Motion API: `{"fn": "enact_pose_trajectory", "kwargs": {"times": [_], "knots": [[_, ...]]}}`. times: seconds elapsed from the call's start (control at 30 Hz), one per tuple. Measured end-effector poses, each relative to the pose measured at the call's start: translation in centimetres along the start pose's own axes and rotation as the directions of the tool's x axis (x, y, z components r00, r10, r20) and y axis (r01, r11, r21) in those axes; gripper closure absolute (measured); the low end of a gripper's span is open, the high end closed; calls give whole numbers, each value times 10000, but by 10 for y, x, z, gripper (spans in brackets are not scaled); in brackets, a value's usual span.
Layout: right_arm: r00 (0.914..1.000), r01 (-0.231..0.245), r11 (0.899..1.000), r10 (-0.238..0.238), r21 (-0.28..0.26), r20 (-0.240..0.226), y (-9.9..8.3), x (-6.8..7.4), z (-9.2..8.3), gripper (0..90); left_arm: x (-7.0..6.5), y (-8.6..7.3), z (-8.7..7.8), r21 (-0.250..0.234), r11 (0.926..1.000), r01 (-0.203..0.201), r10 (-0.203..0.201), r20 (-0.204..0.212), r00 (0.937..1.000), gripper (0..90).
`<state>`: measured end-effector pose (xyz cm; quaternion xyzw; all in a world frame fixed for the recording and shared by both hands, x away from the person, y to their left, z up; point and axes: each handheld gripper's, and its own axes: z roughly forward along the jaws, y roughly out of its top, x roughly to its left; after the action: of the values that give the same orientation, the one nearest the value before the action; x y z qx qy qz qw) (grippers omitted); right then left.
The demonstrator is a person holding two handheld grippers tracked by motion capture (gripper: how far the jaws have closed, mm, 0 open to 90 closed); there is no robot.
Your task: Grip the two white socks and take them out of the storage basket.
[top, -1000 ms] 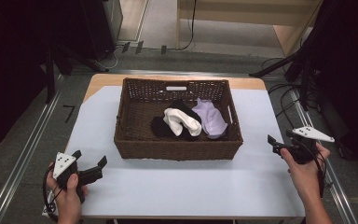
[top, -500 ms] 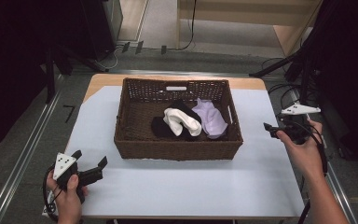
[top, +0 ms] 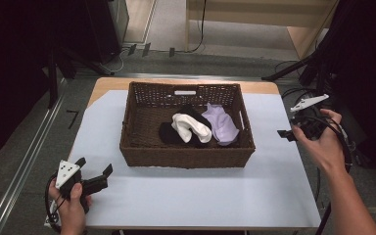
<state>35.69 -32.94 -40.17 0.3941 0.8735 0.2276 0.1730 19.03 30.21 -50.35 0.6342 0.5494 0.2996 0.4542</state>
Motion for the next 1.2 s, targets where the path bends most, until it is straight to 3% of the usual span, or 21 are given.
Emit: {"fn": "enact_pose_trajectory", "kwargs": {"times": [0.07, 0.13, 0.23, 0.33, 0.43, 0.57, 0.63, 0.73, 0.87, 1.0, 1.1, 1.13, 1.2], "knots": [[9999, 130, 9998, -130, 164, 31, 3, 2, 0, 234, 0, 0, 0, 6, 10000, 12, -12, -4, 10000, 4], [9963, 853, 9945, -848, 602, -95, 8, 5, 0, 181, 0, 0, 1, 65, 10000, -19, 19, -21, 10000, 4], [9887, 1497, 9811, -1478, 1226, -243, 16, 6, 0, 194, 0, 0, 1, 69, 10000, -50, 50, -5, 10000, 4], [9815, 1818, 9708, -1693, 1567, -894, 23, 4, 1, 204, -1, 0, 1, 60, 10000, -44, 44, 3, 10000, 4], [9686, 2279, 9514, -1998, 2071, -1482, 30, 5, 4, 144, -1, 0, 1, 36, 10000, -50, 50, -3, 10000, 4], [9607, 2607, 9439, -2327, 2029, -1516, 35, 6, 3, 144, -1, 0, 1, 61, 9999, -100, 100, -9, 9999, 4], [9569, 2641, 9479, -2343, 1784, -1715, 38, 7, 1, 144, -1, 0, 1, 65, 9999, -107, 107, -6, 9999, 4], [9513, 2799, 9455, -2500, 1663, -1803, 45, 9, -2, 145, -1, 0, 0, 62, 9999, -120, 120, -16, 9999, 4], [9432, 3065, 9358, -2740, 1741, -1880, 56, 15, -5, 146, -2, 0, 1, 64, 9999, -141, 141, -8, 9999, 4], [9377, 3189, 9355, -2879, 1521, -1946, 68, 23, -12, 157, -2, 0, 0, 73, 9999, -156, 156, 11, 9999, 4], [9300, 3351, 9315, -3030, 1414, -2081, 76, 29, -16, 157, -2, 0, 0, 83, 9998, -176, 176, 19, 9998, 4], [9219, 3533, 9252, -3191, 1387, -2196, 81, 32, -17, 157, -2, 0, 0, 81, 9998, -190, 190, 14, 9998, 4], [9195, 3566, 9238, -3207, 1394, -2271, 83, 35, -17, 156, -2, 0, 0, 79, 9998, -189, 189, 23, 9998, 4]]}}
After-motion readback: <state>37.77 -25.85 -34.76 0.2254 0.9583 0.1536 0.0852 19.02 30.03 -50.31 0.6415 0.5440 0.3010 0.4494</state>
